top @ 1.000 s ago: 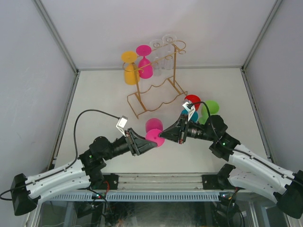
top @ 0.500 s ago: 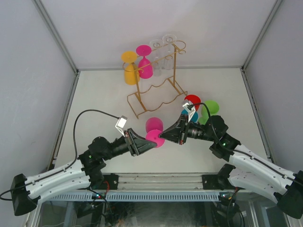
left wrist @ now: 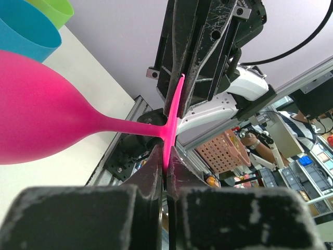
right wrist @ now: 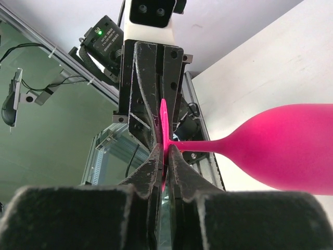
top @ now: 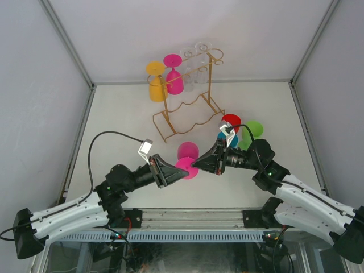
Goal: Take the wine glass off the wine glass rack
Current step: Place the wine glass at the center of the board.
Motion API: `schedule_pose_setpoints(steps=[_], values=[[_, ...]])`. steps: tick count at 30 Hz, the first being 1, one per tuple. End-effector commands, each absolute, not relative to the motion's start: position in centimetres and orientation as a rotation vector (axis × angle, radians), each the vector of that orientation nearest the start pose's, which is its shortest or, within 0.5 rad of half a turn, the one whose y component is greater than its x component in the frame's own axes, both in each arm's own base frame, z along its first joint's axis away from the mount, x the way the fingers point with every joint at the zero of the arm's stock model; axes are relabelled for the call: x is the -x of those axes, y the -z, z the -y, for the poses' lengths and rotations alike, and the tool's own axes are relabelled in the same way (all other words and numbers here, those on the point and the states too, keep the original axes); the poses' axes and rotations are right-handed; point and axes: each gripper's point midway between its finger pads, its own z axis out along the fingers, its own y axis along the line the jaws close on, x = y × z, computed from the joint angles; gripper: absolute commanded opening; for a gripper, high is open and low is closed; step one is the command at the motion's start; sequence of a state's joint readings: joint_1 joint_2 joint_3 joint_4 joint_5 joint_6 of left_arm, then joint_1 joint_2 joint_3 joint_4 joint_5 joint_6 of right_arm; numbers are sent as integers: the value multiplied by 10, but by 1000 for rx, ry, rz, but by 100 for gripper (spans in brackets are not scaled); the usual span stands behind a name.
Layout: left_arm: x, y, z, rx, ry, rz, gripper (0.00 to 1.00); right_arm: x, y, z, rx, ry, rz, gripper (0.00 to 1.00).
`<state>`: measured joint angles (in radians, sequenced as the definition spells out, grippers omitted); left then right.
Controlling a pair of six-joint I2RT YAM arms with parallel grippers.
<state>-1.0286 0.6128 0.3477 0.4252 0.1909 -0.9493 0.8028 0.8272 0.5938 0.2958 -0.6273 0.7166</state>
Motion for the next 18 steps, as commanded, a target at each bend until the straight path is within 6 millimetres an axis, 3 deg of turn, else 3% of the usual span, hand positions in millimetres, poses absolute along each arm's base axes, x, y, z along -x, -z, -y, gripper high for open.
schedule_pose_setpoints(steps=[1,7,12,15,18], values=[[-94,-276,286,-277,1719,-1599,0,-99,-313,-297,734,-1665,-1534,6],[-89,-264,280,-398,1625,-1576,0,-106,-318,-285,674,-1574,-1532,31],[-98,-243,265,-449,1438,-1617,0,-136,-309,-258,450,-1371,-1632,54],[-84,-244,259,-616,1403,-1541,0,-158,-302,-235,248,-1293,-1701,58],[-74,-246,252,-756,1334,-1483,0,-164,-298,-225,190,-1298,-1738,59]])
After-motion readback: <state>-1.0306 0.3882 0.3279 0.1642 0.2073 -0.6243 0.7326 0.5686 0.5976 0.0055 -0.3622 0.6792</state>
